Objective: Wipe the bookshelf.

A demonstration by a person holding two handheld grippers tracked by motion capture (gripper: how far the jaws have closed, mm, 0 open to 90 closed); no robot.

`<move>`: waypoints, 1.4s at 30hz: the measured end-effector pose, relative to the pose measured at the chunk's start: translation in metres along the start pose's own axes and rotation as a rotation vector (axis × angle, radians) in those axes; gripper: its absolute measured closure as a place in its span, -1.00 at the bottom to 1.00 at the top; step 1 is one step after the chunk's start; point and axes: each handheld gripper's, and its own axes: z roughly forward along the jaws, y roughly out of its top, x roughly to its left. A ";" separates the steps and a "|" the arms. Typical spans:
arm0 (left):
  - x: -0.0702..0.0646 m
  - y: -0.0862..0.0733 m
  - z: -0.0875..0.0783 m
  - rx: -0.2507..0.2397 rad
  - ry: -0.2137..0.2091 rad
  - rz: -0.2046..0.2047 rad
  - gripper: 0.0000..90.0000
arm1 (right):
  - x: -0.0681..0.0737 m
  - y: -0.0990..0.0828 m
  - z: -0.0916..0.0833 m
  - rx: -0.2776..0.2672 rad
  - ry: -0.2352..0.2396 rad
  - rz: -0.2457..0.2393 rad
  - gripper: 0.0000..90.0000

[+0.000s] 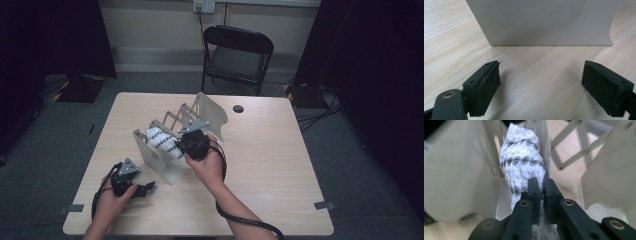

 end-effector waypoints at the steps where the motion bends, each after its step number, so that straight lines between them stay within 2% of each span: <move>1: 0.000 0.000 0.000 -0.001 0.000 0.000 -0.67 | 0.001 -0.006 0.004 0.012 -0.001 0.001 0.90; 4: 0.000 0.000 0.000 0.000 0.000 0.000 -0.67 | 0.001 -0.023 0.018 0.037 0.010 0.020 0.89; 8: 0.000 0.000 0.000 -0.001 0.000 0.000 -0.67 | 0.001 -0.050 0.037 0.096 0.024 0.009 0.88; 15: 0.000 0.000 0.000 -0.001 0.000 0.000 -0.67 | -0.002 -0.078 0.042 0.143 0.041 -0.037 0.85; 21: 0.000 0.000 0.000 -0.001 0.000 0.000 -0.67 | -0.007 -0.097 0.022 0.155 0.053 -0.081 0.82; 26: 0.000 0.000 0.000 0.000 0.001 0.000 -0.67 | -0.013 -0.116 0.001 0.144 0.044 -0.081 0.79; 33: 0.000 0.000 0.000 -0.001 0.000 0.000 -0.67 | -0.025 -0.132 -0.021 0.150 0.042 -0.091 0.75; 36: 0.000 0.000 0.000 0.000 0.000 0.000 -0.67 | -0.030 -0.139 -0.030 0.148 0.040 -0.070 0.74; 40: 0.000 0.000 0.000 -0.001 0.000 -0.001 -0.67 | -0.033 -0.147 -0.040 0.147 0.031 -0.059 0.74; 42: 0.000 0.000 0.000 -0.001 0.000 -0.001 -0.67 | -0.032 -0.150 -0.044 0.149 0.026 -0.070 0.74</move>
